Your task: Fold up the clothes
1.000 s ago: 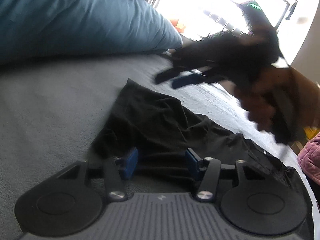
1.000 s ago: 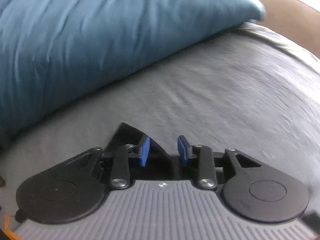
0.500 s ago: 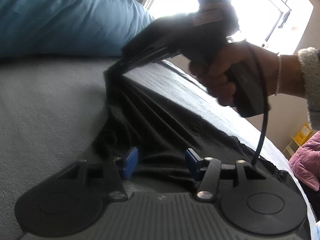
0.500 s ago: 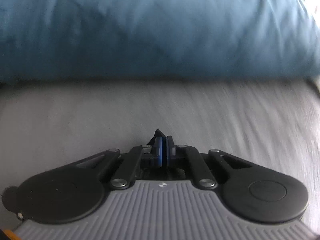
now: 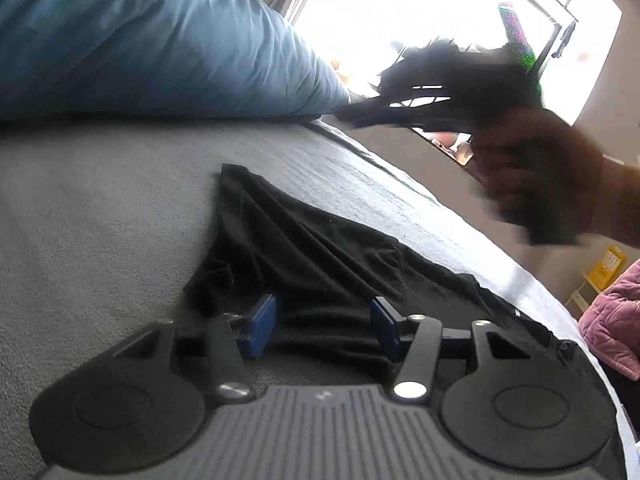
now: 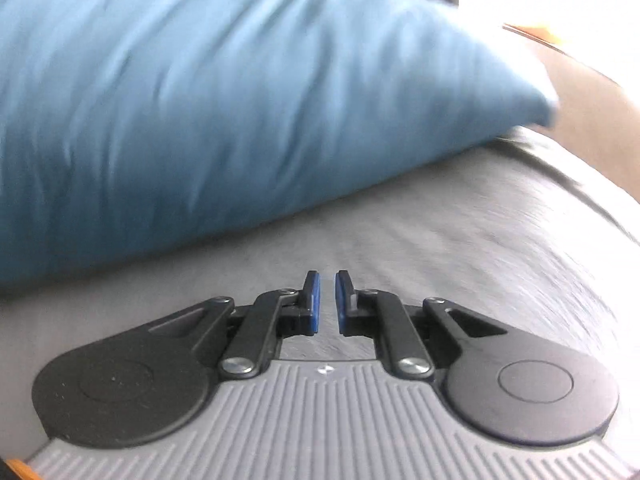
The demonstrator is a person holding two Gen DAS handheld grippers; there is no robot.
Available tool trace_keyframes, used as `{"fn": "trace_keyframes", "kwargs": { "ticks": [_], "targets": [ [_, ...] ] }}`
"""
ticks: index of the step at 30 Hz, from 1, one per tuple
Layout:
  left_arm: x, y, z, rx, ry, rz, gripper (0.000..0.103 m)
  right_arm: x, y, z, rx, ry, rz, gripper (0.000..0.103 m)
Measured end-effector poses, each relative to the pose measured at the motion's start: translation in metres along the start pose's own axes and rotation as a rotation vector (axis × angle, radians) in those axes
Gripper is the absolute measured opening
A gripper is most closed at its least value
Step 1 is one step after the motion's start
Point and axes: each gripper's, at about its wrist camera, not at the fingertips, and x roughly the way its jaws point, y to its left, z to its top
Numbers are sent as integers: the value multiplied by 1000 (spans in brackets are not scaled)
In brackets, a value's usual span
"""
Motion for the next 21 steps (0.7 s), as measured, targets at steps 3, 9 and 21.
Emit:
{"fn": "trace_keyframes", "kwargs": {
  "ticks": [3, 9, 21],
  "targets": [
    [-1, 1, 0, -3, -4, -4, 54, -81, -33, -15, 174, -86, -12, 7],
    [-1, -2, 4, -10, -3, 8, 55, -257, -76, -118, 611, -278, -77, 10],
    [-61, -13, 40, 35, 38, 263, 61, -328, -29, -363, 1227, -632, 105, 12]
  ]
}}
